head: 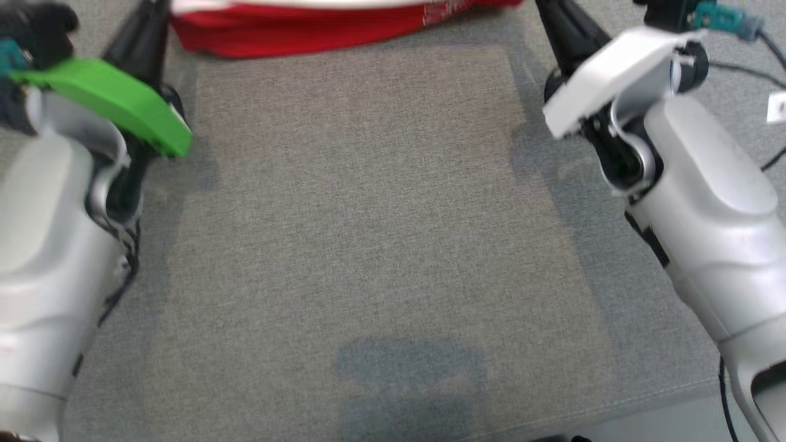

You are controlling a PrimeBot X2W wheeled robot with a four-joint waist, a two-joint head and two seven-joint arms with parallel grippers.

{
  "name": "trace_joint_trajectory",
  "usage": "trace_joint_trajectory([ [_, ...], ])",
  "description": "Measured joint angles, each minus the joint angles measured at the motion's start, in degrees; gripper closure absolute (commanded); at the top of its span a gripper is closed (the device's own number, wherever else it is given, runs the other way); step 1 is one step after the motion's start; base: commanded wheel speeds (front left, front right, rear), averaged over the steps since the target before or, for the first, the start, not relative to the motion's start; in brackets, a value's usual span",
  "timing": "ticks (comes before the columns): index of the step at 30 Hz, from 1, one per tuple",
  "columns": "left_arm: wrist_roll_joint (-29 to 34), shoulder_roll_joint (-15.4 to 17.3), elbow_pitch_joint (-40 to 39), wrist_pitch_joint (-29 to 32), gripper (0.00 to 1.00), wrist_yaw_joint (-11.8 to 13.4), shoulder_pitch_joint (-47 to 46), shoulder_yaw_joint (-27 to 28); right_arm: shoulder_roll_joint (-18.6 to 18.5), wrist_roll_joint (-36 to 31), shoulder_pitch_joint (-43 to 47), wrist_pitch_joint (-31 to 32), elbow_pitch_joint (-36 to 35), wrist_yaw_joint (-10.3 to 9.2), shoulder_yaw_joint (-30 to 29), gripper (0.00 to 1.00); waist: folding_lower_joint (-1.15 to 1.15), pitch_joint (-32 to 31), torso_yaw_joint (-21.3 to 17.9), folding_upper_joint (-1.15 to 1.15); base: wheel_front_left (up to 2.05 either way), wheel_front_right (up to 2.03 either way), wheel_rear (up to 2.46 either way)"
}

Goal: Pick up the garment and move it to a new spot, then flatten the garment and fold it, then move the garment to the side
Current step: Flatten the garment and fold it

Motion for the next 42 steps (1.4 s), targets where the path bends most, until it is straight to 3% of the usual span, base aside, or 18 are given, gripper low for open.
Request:
trace_joint_trajectory([
  [9,-1.9,0.8,-3.1,-5.7,1.0,-1.0,12.1,-3.4,-7.3,6.4,11.6,-3.5,-9.5,0.0,4.9,1.0,-0.01,-3.1,1.2,0.0,0.0,0.0,0.0],
  [20,-3.2,-0.4,-7.8,-9.0,1.0,-1.2,24.9,-4.4,-12.2,7.6,27.2,-4.0,-18.8,-0.01,5.1,1.0,-0.02,-9.1,2.8,0.0,0.0,0.0,0.0],
  [29,-1.3,-1.3,-14.9,-9.6,1.0,0.4,38.1,-1.0,-12.9,6.3,40.1,-2.2,-25.3,0.0,0.1,1.0,-0.02,-15.3,2.8,0.0,0.0,0.0,0.0],
  [42,3.6,-2.8,-29.3,-9.7,1.0,4.6,56.6,5.0,-9.3,2.0,53.5,4.2,-35.1,-0.02,-6.3,1.0,-0.02,-21.4,1.1,0.0,0.0,0.0,0.0],
])
